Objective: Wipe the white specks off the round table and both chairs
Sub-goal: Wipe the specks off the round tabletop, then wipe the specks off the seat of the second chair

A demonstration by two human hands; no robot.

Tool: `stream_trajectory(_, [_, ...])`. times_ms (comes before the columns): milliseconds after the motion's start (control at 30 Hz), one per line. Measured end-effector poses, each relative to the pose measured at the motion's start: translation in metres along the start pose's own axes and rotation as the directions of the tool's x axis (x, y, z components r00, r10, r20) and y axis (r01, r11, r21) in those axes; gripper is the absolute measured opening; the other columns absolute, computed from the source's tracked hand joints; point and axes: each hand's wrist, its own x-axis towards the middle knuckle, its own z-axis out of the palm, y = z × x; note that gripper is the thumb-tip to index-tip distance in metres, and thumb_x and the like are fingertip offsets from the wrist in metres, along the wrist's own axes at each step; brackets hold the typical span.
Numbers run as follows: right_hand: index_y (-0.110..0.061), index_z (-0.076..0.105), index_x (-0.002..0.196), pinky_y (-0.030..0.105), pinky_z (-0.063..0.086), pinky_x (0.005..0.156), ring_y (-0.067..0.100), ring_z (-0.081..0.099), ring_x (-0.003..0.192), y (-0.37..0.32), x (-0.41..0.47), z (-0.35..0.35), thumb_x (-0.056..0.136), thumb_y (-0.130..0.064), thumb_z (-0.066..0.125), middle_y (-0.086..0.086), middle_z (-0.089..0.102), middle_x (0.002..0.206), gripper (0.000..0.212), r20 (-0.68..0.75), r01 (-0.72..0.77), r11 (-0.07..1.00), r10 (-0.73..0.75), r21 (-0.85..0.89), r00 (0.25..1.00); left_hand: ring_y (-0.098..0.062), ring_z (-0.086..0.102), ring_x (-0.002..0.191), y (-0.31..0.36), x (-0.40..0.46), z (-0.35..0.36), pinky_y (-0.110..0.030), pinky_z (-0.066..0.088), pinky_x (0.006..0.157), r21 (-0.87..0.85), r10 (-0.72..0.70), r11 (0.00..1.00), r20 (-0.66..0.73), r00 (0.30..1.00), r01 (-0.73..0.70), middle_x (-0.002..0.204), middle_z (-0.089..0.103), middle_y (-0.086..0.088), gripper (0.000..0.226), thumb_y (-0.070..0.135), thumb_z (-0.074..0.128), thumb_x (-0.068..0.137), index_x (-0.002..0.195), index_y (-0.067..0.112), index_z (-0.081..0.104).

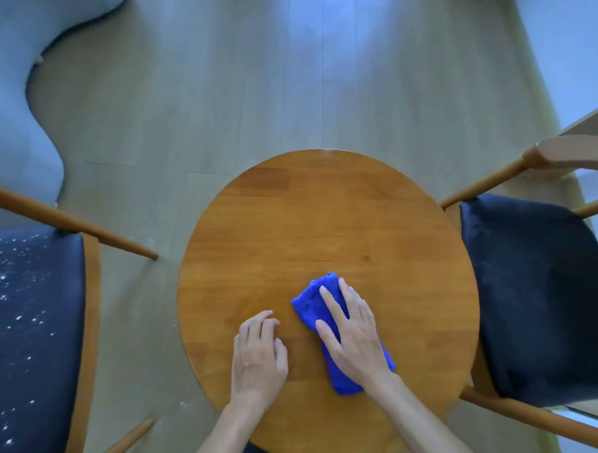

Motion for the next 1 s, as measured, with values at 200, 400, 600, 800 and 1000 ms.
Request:
stream_trajectory(200, [-0.019, 0.012, 0.154, 0.035, 0.030, 0.106, 0.023, 0.032, 0.133, -0.025, 0.028, -0.014, 0.091, -0.044, 0.057, 0.003, 0.032, 0.145, 0.081, 0.134, -0.394, 0.919, 0.389, 0.010, 0.911, -0.013, 0.042, 0.121, 0.033, 0.027, 0.009, -0.020, 0.032, 0.099, -0.222, -0.183, 0.952, 0.131, 0.974, 0.209, 0.127, 0.048, 0.005, 0.036, 0.009, 0.046, 0.092, 0.128, 0.014, 0.049])
stream_trajectory(400, [-0.019, 0.045, 0.129, 0.034, 0.033, 0.100, 0.024, 0.039, 0.122, -0.030, 0.028, -0.017, 0.085, -0.041, 0.067, 0.003, 0.043, 0.128, 0.054, 0.127, -0.502, 0.864, 0.495, 0.035, 0.860, -0.014, 0.043, 0.123, 0.028, 0.020, -0.006, -0.026, 0.038, 0.100, -0.187, -0.280, 0.925, 0.256, 0.925, 0.332, 0.132, 0.045, 0.003, 0.043, 0.014, 0.046, 0.092, 0.135, 0.017, 0.043])
stream_trajectory(600, [-0.026, 0.044, 0.093, 0.040, 0.042, 0.086, 0.022, 0.054, 0.096, -0.062, -0.015, -0.048, 0.081, -0.021, 0.069, -0.008, 0.052, 0.098, 0.029, 0.119, -0.379, 0.876, 0.360, 0.299, 0.925, -0.012, 0.043, 0.123, 0.029, -0.003, -0.062, -0.021, 0.034, 0.095, -0.165, -0.316, 0.908, 0.333, 0.888, 0.385, 0.133, 0.048, 0.004, 0.046, 0.017, 0.055, 0.087, 0.132, 0.021, 0.044])
stream_trajectory(800, [-0.021, 0.053, 0.091, 0.028, 0.047, 0.067, 0.007, 0.061, 0.079, -0.125, -0.059, -0.122, 0.076, -0.003, 0.077, -0.006, 0.067, 0.089, 0.034, 0.045, -0.208, 0.683, 0.249, 0.700, 0.968, -0.002, 0.039, 0.129, 0.063, -0.022, -0.159, -0.015, 0.031, 0.098, -0.420, -0.070, 0.869, 0.417, 0.906, 0.260, 0.142, 0.040, 0.013, 0.089, 0.016, 0.078, 0.071, 0.145, 0.028, 0.030])
stream_trajectory(1000, [-0.011, 0.058, 0.099, 0.032, 0.055, 0.071, 0.018, 0.067, 0.090, -0.198, -0.083, -0.205, 0.069, -0.015, 0.079, 0.003, 0.071, 0.096, 0.037, 0.057, 0.030, 0.557, -0.139, 0.830, 0.989, -0.012, 0.062, 0.111, 0.109, -0.064, -0.276, -0.030, 0.051, 0.094, -0.636, 0.123, 0.760, 0.344, 0.931, 0.134, 0.121, 0.064, 0.000, 0.074, 0.014, 0.080, 0.062, 0.130, 0.023, 0.051])
